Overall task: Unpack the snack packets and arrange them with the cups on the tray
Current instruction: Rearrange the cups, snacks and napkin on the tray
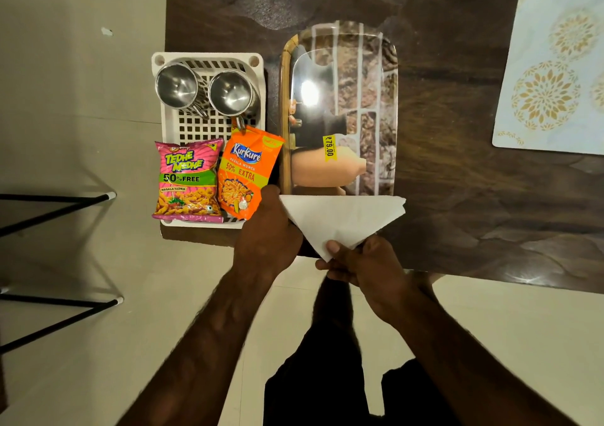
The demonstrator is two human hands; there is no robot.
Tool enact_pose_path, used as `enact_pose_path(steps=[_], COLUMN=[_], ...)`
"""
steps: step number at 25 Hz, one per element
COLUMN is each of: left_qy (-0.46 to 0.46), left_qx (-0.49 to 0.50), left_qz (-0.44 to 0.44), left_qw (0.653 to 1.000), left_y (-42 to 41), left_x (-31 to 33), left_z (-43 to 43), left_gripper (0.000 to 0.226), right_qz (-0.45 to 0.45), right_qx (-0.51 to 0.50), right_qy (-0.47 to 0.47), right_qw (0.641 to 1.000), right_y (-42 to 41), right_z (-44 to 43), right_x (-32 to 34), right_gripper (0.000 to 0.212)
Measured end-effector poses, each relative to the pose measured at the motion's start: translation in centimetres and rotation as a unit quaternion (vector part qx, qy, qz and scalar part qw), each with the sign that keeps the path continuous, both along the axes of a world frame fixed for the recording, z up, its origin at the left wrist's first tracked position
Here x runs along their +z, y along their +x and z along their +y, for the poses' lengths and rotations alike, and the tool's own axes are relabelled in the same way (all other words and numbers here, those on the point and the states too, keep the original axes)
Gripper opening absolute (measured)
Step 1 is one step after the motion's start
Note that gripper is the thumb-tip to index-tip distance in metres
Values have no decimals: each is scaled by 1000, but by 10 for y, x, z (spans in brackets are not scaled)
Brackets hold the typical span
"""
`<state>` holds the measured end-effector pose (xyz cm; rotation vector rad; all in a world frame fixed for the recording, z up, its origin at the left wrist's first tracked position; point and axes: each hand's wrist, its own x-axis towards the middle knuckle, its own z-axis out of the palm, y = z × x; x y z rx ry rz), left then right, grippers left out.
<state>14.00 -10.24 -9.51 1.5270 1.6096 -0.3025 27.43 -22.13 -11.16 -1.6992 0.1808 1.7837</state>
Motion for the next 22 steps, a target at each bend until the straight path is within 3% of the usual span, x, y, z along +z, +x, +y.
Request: enact_pose_path(steps=[7,9,11,13,14,18,20,22], left_qy=[20,40,77,121,138,159,166,198], left_qx=[-15,-39,-73,-95,-89,-1,46,76], left_qz=[11,30,48,54,54,73,88,110], left_qw=[1000,998,993,987,985,985,981,971], left_y=[4,4,2,-3,-7,-32,-47,-63], left_x=[3,8,14,21,23,24,22,23], left_z=[-14,-16,-16,-10,-4,28,44,57], left_gripper=[58,60,53,39,32,22,22,25], right_qz=[10,32,77,110,110,-23,-69,-121], right_qx=[54,125,255,347,354,242,202,236], right_qy=[-76,-118,-155,-141,-112,33,60,60], right_qw=[996,985,951,921,922,969,975,962], right_y=[15,20,27,29,27,8,-2,-13], right_z=[3,4,4,5,9,64,105,137], right_x=[-4,0,8,18,23,31,24,15], right_gripper=[33,42,53,47,40,7,8,21])
